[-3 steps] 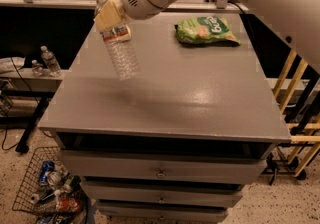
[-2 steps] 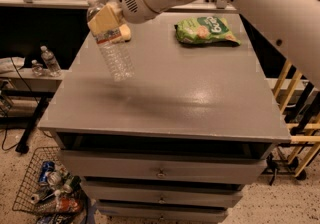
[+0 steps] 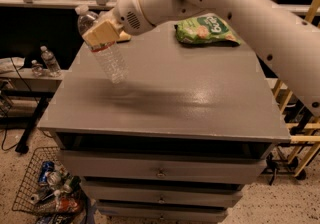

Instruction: Place water bottle upright

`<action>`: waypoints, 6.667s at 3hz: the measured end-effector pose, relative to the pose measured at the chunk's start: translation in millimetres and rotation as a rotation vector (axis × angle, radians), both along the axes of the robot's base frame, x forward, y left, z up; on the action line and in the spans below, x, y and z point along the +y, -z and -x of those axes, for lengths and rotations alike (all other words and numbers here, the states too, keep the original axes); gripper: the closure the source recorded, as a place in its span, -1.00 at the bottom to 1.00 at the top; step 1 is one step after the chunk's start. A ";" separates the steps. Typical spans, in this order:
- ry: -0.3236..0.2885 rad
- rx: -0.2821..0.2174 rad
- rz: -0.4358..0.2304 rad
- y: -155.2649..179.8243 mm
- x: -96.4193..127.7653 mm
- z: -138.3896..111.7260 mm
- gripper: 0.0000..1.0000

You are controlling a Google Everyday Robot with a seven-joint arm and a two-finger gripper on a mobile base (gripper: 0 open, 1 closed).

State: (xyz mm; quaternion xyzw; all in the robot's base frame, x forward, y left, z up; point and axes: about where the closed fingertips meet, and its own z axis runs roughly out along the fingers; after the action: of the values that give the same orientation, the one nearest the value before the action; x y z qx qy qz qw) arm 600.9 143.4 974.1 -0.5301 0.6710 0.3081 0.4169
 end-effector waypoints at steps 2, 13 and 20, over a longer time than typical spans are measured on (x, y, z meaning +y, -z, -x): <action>-0.131 -0.245 -0.014 0.0 13.4 4.2 1.00; -0.076 -0.112 -0.269 36.5 -4.9 -5.3 0.68; -0.070 -0.131 -0.168 16.7 -17.7 29.1 -1.00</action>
Offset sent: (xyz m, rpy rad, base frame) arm -0.0006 0.0076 -0.0019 0.0258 -0.1531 0.0766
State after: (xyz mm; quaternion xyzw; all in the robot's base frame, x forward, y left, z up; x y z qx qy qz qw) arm 571.8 125.7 957.4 -0.5353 0.5954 0.3423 0.4917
